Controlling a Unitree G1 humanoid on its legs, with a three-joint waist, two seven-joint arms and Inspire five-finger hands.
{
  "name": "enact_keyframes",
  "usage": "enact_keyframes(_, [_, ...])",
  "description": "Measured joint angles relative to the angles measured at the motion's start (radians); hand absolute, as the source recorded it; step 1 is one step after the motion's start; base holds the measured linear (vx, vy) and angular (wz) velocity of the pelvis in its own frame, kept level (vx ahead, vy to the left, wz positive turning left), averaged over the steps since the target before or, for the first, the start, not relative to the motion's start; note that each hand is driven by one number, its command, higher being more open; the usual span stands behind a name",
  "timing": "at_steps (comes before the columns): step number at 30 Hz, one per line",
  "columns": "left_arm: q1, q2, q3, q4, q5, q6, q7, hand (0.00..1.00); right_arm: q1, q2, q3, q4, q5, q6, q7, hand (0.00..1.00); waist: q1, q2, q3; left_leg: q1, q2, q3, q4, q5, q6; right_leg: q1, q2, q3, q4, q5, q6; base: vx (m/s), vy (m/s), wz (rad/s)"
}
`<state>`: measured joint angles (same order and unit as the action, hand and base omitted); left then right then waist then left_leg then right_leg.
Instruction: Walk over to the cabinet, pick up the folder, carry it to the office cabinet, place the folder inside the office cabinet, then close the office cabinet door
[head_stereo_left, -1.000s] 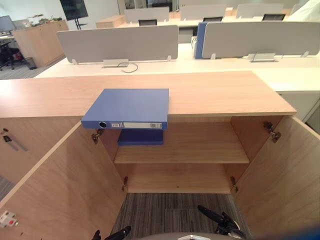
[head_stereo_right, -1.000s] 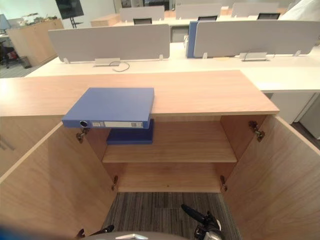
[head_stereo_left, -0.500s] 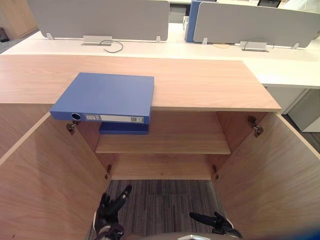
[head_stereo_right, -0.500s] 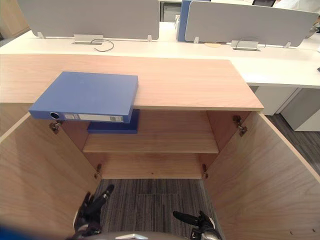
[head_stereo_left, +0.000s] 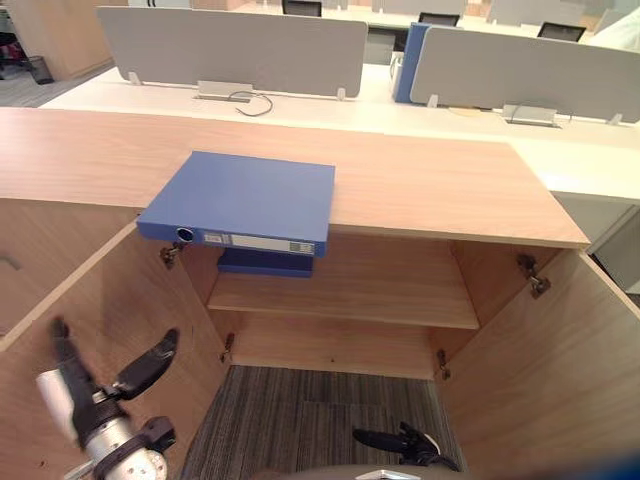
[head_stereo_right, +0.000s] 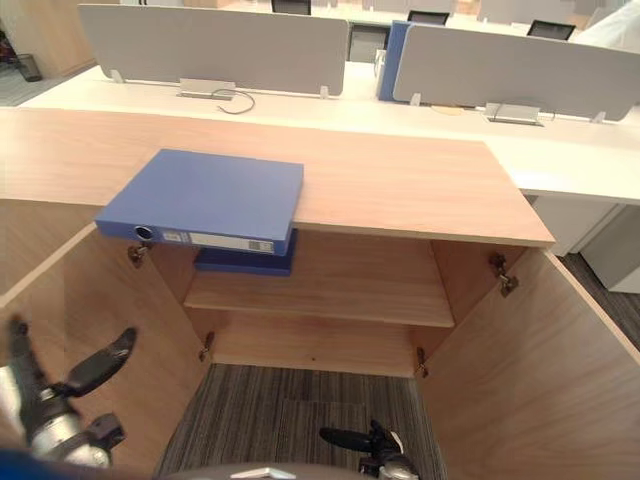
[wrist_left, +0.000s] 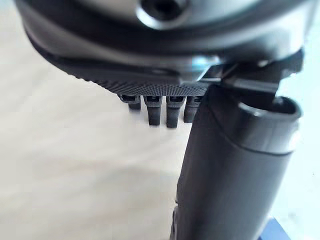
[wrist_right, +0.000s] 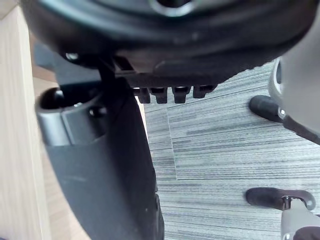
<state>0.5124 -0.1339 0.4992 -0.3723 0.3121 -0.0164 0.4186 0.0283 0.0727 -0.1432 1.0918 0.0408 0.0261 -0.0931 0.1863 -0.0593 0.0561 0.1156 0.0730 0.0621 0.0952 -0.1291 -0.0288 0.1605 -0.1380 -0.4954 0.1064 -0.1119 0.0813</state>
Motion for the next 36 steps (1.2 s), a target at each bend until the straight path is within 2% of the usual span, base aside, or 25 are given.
enact_keyframes(3, [-0.003, 0.0, 0.008, -0.05, 0.124, 0.041, 0.075, 1.0, 0.002, 0.001, -0.033, 0.0, -0.001, -0.001, -0.004, 1.0, 0.01, -0.015, -0.01, -0.002, -0.009, -0.012, 0.002, -0.001, 0.002, 0.015, -0.002, -0.003, -0.026, 0.015, 0.004, -0.01, 0.026, 0.09])
enact_keyframes(6, [-0.004, 0.0, 0.009, -0.103, 0.204, 0.076, 0.119, 1.0, 0.005, 0.001, -0.042, 0.008, -0.001, -0.001, -0.016, 1.0, 0.009, -0.017, -0.012, 0.0, -0.015, -0.016, 0.001, -0.002, 0.004, 0.022, -0.003, -0.003, -0.035, 0.019, 0.006, -0.01, 0.008, 0.04])
enact_keyframes(10, [-0.025, 0.02, -0.016, -0.166, 0.322, 0.087, 0.192, 1.0, 0.01, 0.0, -0.042, 0.043, -0.003, -0.001, -0.021, 1.0, 0.009, -0.006, -0.018, 0.002, -0.022, -0.02, 0.0, -0.002, 0.005, 0.03, 0.001, -0.001, -0.056, 0.026, 0.006, 0.0, -0.003, 0.01])
enact_keyframes(12, [-0.067, 0.049, -0.063, -0.172, 0.367, 0.087, 0.218, 1.0, 0.006, -0.006, -0.04, 0.061, -0.012, -0.007, -0.022, 1.0, 0.014, 0.006, -0.026, 0.0, -0.023, -0.021, 0.002, -0.001, 0.006, 0.028, 0.008, 0.002, -0.067, 0.03, 0.008, -0.01, -0.018, -0.01])
enact_keyframes(16, [-0.134, 0.145, -0.193, -0.172, 0.452, 0.059, 0.198, 1.0, -0.018, -0.015, -0.033, 0.102, -0.041, -0.017, -0.021, 1.0, 0.006, 0.039, -0.045, -0.01, -0.018, -0.014, 0.004, 0.001, 0.008, 0.02, 0.023, 0.027, -0.094, 0.049, 0.0, -0.02, -0.02, -0.11])
enact_keyframes(22, [-0.165, 0.286, -0.26, -0.139, 0.548, -0.036, 0.134, 1.0, -0.033, -0.052, -0.032, 0.13, -0.049, -0.032, -0.019, 1.0, 0.002, 0.061, -0.043, -0.01, -0.004, 0.009, 0.004, 0.003, 0.012, -0.004, 0.037, 0.084, -0.094, 0.058, -0.012, -0.01, -0.017, -0.27])
enact_keyframes(29, [-0.179, 0.414, -0.287, -0.047, 0.564, -0.073, 0.071, 1.0, -0.03, -0.088, -0.031, 0.148, -0.079, -0.04, -0.016, 1.0, -0.002, 0.063, -0.043, -0.007, 0.003, 0.014, 0.001, 0.004, 0.011, -0.015, 0.044, 0.104, -0.09, 0.058, -0.014, -0.02, -0.013, -0.08])
enact_keyframes(36, [-0.186, 0.517, -0.288, 0.007, 0.565, -0.095, 0.044, 1.0, -0.027, -0.088, -0.031, 0.148, -0.079, -0.049, -0.005, 1.0, -0.001, 0.06, -0.046, -0.005, 0.009, 0.033, -0.002, 0.005, 0.01, -0.028, 0.05, 0.13, -0.086, 0.062, -0.021, -0.03, -0.002, -0.11])
